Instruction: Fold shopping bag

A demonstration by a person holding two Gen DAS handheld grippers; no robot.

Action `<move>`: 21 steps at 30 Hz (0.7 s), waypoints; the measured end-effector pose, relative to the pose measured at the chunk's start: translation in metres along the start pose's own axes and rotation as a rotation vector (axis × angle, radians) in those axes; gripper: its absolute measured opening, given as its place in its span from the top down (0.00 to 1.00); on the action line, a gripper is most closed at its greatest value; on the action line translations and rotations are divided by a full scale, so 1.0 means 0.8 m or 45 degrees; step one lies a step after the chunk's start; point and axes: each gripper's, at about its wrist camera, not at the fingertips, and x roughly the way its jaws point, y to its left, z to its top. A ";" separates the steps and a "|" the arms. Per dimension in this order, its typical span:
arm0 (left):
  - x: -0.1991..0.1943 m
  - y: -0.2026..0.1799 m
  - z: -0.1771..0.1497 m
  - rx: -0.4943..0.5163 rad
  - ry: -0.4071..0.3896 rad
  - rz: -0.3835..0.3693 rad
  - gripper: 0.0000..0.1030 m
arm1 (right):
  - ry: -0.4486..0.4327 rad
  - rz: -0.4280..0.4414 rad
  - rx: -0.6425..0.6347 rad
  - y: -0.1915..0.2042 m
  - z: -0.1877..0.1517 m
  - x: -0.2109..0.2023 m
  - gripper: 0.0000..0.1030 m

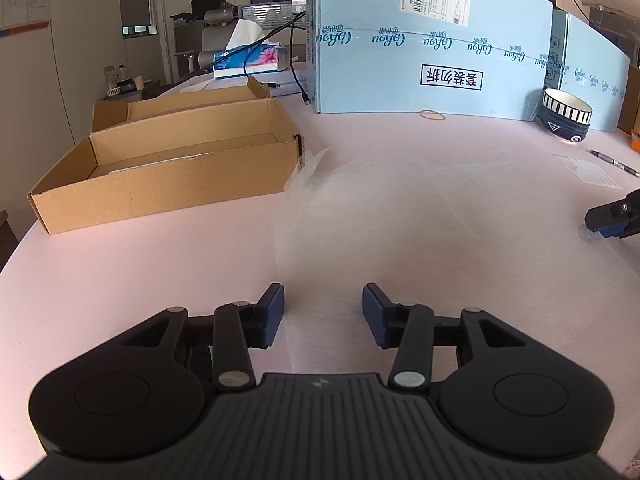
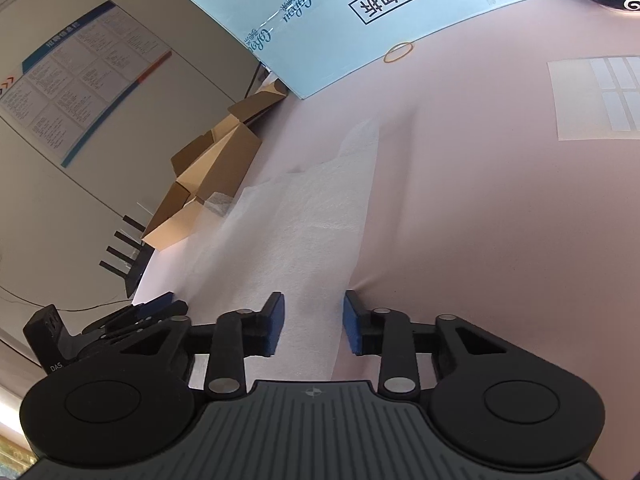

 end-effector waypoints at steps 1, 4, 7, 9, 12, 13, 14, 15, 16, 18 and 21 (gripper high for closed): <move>-0.001 -0.001 0.001 0.000 0.000 0.002 0.59 | -0.011 0.024 0.039 -0.007 -0.001 0.000 0.98; -0.002 -0.004 0.003 0.000 0.002 0.006 0.59 | -0.049 0.060 0.090 -0.016 -0.005 -0.004 0.99; -0.004 -0.007 0.006 0.000 0.003 0.011 0.59 | -0.093 0.064 0.104 -0.017 -0.007 -0.010 0.99; -0.005 -0.009 0.007 0.000 0.004 0.015 0.59 | -0.134 0.074 0.134 -0.020 -0.008 -0.016 0.99; -0.006 -0.017 0.012 0.009 0.001 0.011 0.59 | -0.181 0.114 0.200 -0.031 -0.009 -0.025 0.99; -0.006 -0.023 0.015 0.016 -0.002 0.006 0.59 | -0.204 0.120 0.216 -0.035 -0.008 -0.032 0.99; -0.007 -0.028 0.017 0.023 -0.005 0.000 0.59 | -0.227 0.118 0.232 -0.040 -0.007 -0.038 0.99; -0.006 -0.031 0.019 0.027 -0.007 -0.007 0.59 | -0.242 0.118 0.247 -0.045 -0.006 -0.045 0.99; -0.006 -0.036 0.023 0.034 -0.012 -0.021 0.59 | -0.268 0.122 0.275 -0.053 -0.004 -0.055 0.99; -0.003 -0.049 0.029 0.051 -0.017 -0.059 0.59 | -0.297 0.115 0.299 -0.064 -0.002 -0.069 0.99; 0.006 -0.067 0.037 0.075 -0.017 -0.100 0.59 | -0.342 0.064 0.307 -0.077 -0.002 -0.095 0.99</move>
